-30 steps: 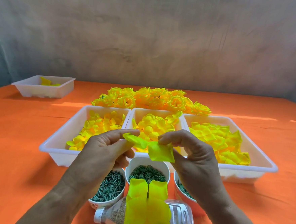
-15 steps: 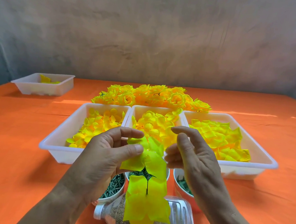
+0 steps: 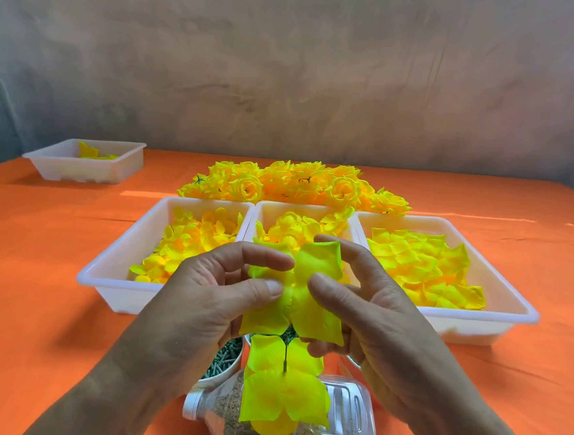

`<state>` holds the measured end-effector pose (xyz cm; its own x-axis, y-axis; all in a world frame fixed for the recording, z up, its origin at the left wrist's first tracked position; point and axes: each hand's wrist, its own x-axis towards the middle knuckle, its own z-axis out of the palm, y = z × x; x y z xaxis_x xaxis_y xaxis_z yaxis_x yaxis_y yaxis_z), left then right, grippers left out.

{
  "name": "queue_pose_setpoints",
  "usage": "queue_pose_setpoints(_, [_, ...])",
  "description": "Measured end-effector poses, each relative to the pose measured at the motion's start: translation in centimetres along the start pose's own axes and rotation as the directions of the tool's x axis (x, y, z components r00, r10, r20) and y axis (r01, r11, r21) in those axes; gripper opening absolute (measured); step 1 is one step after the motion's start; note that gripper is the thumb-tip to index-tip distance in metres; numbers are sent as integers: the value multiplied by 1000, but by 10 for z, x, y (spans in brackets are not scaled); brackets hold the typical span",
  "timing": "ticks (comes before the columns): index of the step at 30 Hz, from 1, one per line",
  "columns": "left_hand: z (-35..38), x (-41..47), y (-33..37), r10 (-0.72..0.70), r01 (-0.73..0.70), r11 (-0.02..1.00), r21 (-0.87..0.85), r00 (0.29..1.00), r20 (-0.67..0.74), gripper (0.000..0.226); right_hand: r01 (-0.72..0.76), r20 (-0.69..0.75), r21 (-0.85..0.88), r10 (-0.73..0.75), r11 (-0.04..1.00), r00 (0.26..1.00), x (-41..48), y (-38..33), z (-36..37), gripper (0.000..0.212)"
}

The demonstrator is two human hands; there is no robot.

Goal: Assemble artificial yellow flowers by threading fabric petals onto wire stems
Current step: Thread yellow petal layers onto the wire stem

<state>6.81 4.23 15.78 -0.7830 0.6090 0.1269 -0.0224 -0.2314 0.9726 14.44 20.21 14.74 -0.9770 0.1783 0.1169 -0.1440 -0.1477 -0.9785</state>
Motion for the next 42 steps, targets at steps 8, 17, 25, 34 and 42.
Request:
queue_pose_setpoints(8, [-3,-7,-8,-71,70,993,92,997,6,25,-16,-13,50,16,999,1000,-7,9,-2,60])
queue_pose_setpoints(17, [-5,-6,-10,-149,144,984,105,988,40,27,-32,24,27,32,999,999,-13,13,4,42])
queue_pose_setpoints(25, [-3,-4,-11,-201,197,976,96,979,32,22,-71,34,21,70,997,997,-15,15,4,27])
queue_pose_setpoints(34, [-7,-3,-14,-210,201,970,140,976,58,25,-82,21,-47,83,996,996,-13,20,3,32])
queue_pose_setpoints(42, [-9,-7,-16,-174,165,976,140,983,60,42,-92,13,-69,93,993,996,-13,22,1,32])
